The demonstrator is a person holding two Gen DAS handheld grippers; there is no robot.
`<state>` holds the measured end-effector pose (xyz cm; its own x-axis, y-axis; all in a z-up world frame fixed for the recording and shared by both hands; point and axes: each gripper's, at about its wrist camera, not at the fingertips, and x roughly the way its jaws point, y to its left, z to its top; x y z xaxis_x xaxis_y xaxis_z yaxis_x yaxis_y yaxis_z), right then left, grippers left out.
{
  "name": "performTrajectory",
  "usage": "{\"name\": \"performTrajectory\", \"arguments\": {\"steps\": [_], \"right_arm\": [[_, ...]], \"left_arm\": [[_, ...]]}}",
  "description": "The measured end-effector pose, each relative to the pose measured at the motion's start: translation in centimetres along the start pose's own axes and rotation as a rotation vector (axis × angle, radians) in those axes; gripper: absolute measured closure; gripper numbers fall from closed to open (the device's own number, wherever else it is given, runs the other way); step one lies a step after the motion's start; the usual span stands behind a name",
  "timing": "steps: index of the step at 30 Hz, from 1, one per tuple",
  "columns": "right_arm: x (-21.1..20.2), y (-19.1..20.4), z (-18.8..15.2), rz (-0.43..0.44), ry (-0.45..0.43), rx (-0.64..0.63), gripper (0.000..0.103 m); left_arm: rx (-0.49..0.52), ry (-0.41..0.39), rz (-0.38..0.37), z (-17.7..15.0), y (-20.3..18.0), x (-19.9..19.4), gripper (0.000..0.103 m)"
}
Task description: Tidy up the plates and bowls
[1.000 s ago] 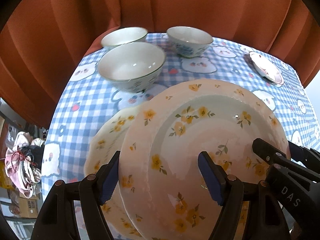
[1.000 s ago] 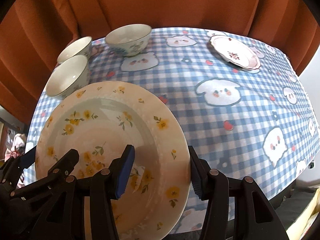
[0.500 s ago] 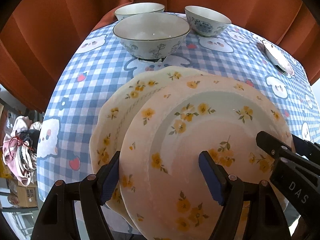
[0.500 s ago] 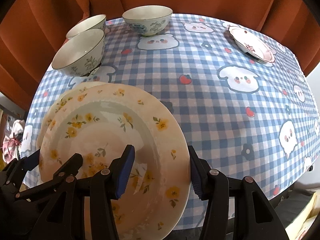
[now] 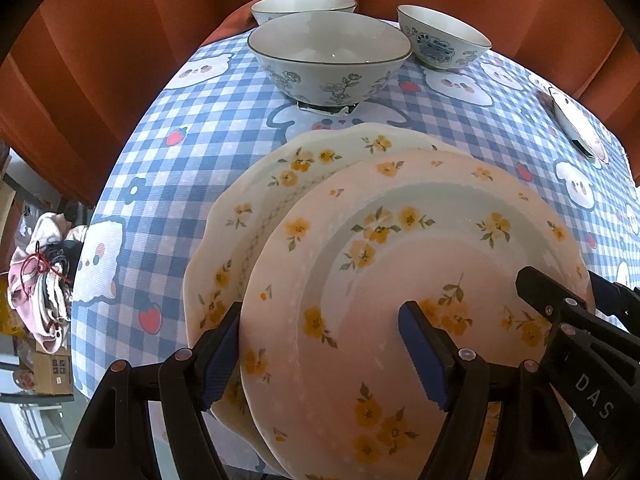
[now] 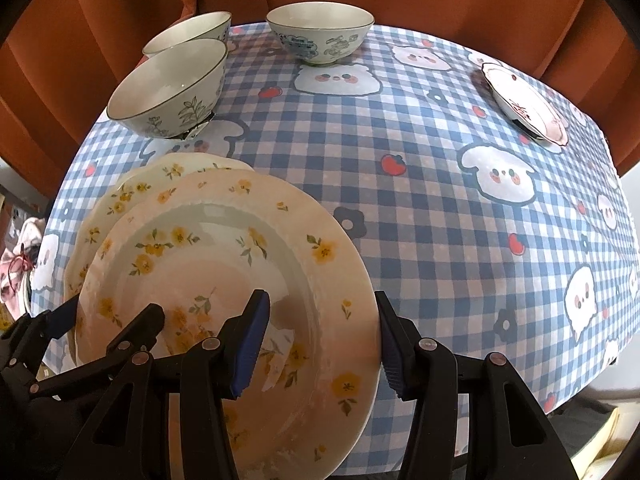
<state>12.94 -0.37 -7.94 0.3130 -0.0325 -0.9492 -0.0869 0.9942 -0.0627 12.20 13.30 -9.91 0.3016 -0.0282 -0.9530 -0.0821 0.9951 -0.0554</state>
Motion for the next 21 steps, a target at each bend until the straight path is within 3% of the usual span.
{"name": "performTrajectory", "arguments": {"steps": [11, 21], "right_arm": [[0.6, 0.1, 0.6, 0.005, 0.000, -0.055, 0.051], [-0.5, -0.7, 0.7, 0.057, -0.008, -0.066, 0.052]], "left_arm": [[-0.018, -0.019, 0.077, 0.5, -0.5, 0.4, 0.021], [-0.026, 0.012, 0.109, 0.4, -0.6, 0.1, 0.020]]}}
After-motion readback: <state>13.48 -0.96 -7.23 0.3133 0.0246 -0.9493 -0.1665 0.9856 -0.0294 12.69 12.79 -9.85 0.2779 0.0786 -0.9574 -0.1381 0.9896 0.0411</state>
